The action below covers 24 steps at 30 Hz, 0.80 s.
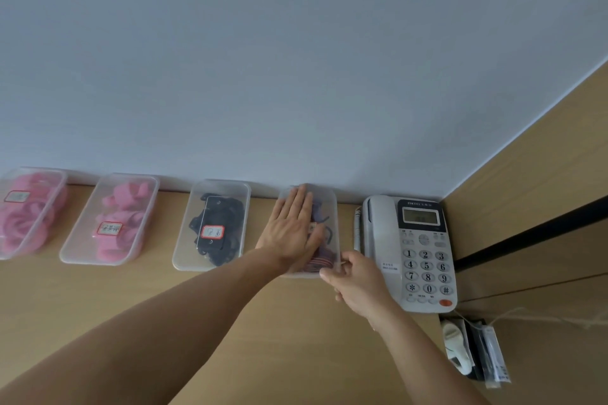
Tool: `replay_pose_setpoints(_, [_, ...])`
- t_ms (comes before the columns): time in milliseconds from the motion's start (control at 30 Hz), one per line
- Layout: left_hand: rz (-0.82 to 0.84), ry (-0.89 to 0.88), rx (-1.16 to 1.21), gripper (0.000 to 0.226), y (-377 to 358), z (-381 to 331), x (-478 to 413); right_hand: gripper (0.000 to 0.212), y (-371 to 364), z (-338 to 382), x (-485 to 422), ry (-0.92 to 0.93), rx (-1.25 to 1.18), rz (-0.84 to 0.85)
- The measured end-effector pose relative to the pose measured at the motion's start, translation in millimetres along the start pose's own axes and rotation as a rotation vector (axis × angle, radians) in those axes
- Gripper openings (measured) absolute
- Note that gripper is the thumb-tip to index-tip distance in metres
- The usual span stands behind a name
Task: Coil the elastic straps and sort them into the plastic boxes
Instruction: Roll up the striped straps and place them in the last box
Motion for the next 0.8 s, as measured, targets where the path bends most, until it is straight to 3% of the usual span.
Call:
replay_pose_setpoints(100, [-0.070, 0.004, -0.010, 0.073, 2, -2, 6, 0.025, 13, 15, -13, 0.081, 0.271, -0.143])
replay_pose_setpoints(200, [-0.014, 0.065, -0.107, 0.079, -7, -1, 15, 0.023, 20, 31, -34, 0.115, 0.338, -0.285])
replay_pose_setpoints(400, [0.022, 0.070, -0.200, 0.087, -8, -1, 10, 0.031, 17, 36, -58, 0.068, 0.310, -0.289])
replay_pose_setpoints(533, [0.033, 0.074, -0.181, 0.083, -8, -1, 10, 0.033, 21, 35, -66, 0.037, 0.313, -0.219])
replay_pose_setpoints(800, [0.047, 0.098, -0.148, 0.085, -7, 1, 9, 0.034, 25, 44, -74, 0.019, 0.345, -0.260])
Point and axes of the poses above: each hand's wrist, its own x-axis away from the middle knuckle, its own y-axis out of the back of the hand, z = x × y, the point moved 2 cm from there along -x, towards the middle knuckle, and after that the axes turned 15 degrees about x, right-handed, at the moved point
